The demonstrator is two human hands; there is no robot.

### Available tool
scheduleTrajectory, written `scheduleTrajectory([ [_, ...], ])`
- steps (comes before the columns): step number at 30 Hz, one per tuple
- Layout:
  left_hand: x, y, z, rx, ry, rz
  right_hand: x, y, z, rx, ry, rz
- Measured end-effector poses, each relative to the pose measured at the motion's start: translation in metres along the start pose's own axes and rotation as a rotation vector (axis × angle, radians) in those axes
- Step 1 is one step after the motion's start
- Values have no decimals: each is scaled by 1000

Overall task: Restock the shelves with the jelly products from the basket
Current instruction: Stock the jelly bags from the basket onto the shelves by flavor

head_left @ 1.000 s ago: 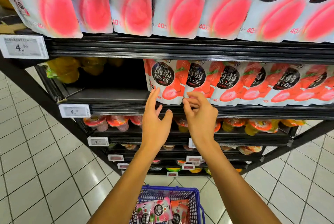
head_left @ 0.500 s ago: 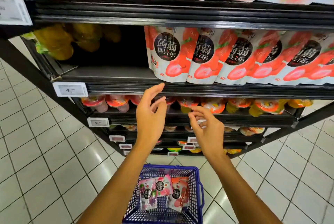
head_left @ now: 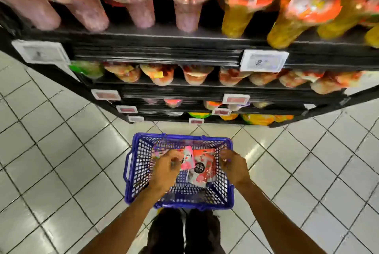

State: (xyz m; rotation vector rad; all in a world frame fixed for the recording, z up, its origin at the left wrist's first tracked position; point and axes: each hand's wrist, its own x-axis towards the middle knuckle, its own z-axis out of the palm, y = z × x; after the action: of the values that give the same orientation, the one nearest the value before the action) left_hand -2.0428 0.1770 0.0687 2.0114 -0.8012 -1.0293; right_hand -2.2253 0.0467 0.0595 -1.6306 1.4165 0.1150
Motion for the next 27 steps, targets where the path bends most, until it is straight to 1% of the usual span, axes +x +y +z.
scheduleTrajectory([
  [4, 32, -112, 67, 25, -86, -141, 56, 90, 75, -45, -187, 219],
  [6, 51, -163, 99, 37, -147, -245, 83, 130, 107, -74, -225, 302],
  [9, 79, -234, 148, 88, -244, -387, 123, 186, 156, -129, -194, 360],
  [11, 95, -270, 177, 107, -335, -510, 146, 209, 183, -185, -165, 375],
  [13, 112, -300, 204, 97, -403, -601, 167, 227, 210, -136, -88, 391],
  [15, 125, -324, 225, 66, -421, -643, 184, 240, 233, -91, 1, 429],
  [17, 133, -342, 241, 35, -421, -677, 195, 251, 256, -113, 78, 440],
  [19, 137, -353, 254, 59, -409, -707, 202, 257, 273, -80, 119, 487],
  [22, 136, -355, 267, 78, -233, -622, 213, 262, 281, -62, 86, 561],
  [24, 135, -359, 269, -30, -185, -639, 222, 265, 283, -59, -4, 626],
  [25, 133, -360, 266, -118, -222, -680, 224, 265, 283, -62, -83, 632],
  [27, 127, -364, 254, -209, -347, -716, 224, 264, 287, 12, -158, 610],
])
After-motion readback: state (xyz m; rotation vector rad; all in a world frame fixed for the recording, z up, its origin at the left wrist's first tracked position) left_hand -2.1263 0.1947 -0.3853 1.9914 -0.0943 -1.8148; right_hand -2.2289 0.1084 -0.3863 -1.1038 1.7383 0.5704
